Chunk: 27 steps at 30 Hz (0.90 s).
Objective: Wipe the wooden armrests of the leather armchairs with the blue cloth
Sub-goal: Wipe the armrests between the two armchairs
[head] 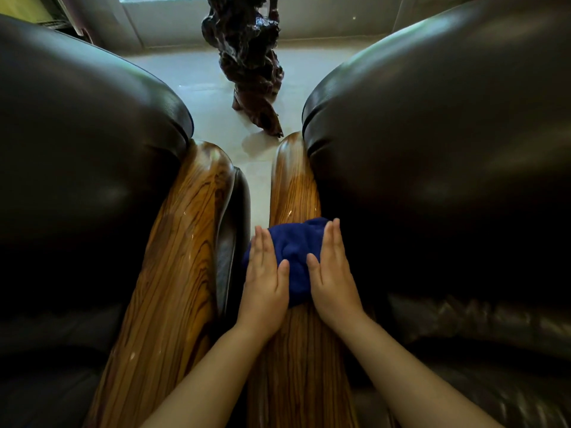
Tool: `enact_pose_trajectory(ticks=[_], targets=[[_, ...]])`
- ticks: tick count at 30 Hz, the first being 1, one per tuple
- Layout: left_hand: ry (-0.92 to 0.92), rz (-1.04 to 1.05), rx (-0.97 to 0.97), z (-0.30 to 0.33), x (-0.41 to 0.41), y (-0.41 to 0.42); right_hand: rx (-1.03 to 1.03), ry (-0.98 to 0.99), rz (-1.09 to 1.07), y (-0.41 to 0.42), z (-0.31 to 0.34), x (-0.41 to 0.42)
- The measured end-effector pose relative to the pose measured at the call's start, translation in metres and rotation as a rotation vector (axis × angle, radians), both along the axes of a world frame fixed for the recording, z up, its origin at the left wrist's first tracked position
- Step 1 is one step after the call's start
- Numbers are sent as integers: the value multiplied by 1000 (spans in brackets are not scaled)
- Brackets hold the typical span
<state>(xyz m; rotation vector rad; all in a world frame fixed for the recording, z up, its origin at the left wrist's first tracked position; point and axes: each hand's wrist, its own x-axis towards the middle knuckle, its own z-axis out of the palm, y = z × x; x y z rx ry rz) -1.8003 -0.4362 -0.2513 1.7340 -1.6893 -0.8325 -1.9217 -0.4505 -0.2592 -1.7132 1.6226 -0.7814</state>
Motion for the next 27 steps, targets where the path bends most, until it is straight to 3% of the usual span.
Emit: enact_pose_trajectory(ticks=[9,14,22,27], targets=[[-56,-122,-46,-2,5,-24,-157,243,349,-63,5,-29],[-70,-117,-40,-3,5,-31,-122,286,393,-85,9,-27],[-58,-46,18,1,-1,-40,41,270,596,-129,39,-14],[-63,-61,37,5,-3,-30,38,139,531,-115,33,-18]])
